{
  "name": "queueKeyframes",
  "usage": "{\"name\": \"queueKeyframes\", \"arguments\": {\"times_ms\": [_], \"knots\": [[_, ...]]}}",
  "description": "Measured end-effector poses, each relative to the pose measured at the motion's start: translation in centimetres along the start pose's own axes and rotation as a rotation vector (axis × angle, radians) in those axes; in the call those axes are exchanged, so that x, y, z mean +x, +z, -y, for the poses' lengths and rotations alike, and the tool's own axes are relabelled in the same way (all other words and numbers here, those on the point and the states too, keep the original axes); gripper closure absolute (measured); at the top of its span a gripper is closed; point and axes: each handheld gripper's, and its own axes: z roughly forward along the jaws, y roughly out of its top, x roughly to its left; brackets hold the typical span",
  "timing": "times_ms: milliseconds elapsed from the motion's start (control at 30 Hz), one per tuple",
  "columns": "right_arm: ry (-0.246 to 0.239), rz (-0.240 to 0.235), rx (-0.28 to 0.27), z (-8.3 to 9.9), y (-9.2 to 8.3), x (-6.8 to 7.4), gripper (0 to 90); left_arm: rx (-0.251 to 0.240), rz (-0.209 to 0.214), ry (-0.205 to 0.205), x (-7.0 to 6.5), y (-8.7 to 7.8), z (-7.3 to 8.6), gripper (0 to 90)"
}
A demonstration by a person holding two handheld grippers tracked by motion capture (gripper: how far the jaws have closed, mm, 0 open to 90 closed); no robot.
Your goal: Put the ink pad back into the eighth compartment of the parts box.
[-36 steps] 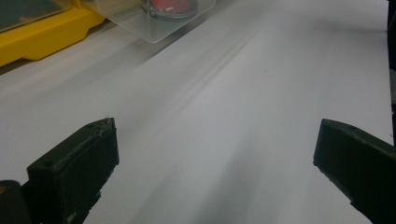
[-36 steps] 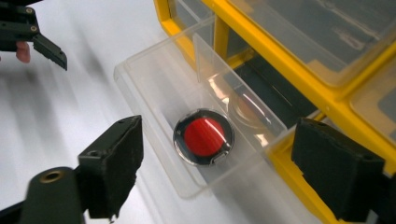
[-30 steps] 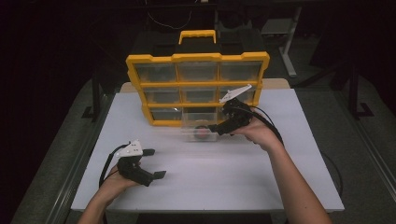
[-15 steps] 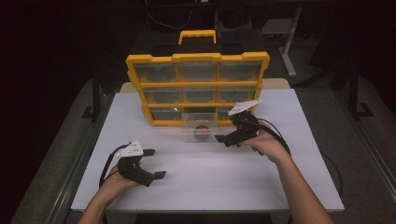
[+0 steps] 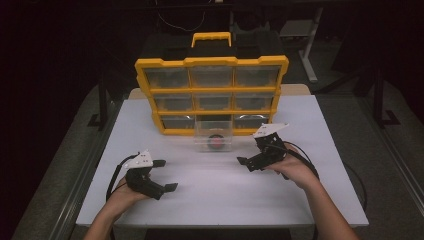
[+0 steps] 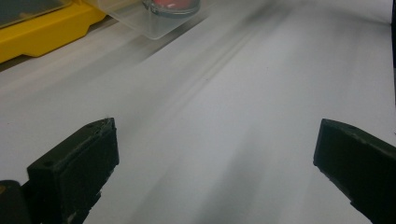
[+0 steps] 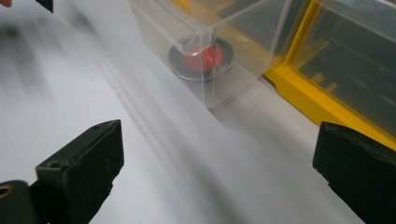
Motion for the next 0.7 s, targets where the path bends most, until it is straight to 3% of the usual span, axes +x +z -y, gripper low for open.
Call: {"name": "queueKeyframes", "arguments": {"times_ms": [700], "knots": [[0.028, 0.027, -0.003, 5.3, -1.9, 0.6, 0.0, 0.004, 0.002, 0.005, -0.1, 0.1, 0.0, 0.0]]}}
